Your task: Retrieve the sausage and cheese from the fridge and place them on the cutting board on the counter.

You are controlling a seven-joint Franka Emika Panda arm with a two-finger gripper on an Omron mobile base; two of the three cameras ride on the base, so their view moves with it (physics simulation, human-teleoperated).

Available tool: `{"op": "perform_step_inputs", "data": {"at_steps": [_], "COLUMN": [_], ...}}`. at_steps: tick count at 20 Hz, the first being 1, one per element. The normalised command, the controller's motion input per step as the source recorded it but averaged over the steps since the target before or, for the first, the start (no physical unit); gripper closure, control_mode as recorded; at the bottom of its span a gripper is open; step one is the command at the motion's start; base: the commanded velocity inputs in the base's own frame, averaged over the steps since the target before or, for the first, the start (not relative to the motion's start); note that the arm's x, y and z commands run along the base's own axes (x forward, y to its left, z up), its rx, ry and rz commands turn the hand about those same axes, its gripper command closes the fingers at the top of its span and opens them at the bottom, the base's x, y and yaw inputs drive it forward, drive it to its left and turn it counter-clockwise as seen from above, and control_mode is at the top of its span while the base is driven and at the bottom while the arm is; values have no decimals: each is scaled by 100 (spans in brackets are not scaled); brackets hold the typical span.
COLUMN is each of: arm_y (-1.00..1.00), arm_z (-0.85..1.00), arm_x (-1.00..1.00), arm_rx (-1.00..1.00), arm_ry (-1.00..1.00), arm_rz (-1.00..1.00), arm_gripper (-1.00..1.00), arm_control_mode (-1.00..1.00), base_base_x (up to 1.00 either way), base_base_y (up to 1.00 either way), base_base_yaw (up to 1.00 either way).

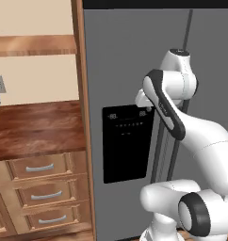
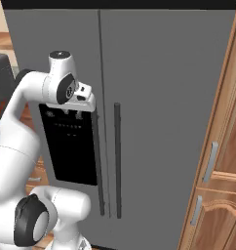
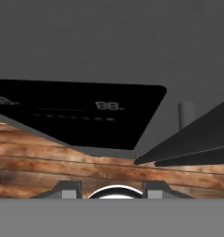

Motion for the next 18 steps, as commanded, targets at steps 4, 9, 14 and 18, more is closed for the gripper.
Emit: {"op": "perform_step_inputs", "data": {"at_steps": [4,9,14,18], "arm_y": [0,0,0,0], "arm_z": [0,0,0,0], "arm_x": [-1,0,0,0], "arm_rx": [0,0,0,0], "arm_ry": [0,0,0,0], "arm_rz": [0,0,0,0], "arm_gripper": [-100,-100,-100,-100], "arm_control_mode": [100,100,100,100], "base_base_x": [-18,-29,-36,-65], "base_base_y": [-7,-40,-30,-11], "base_base_yaw": [0,0,0,0]}}
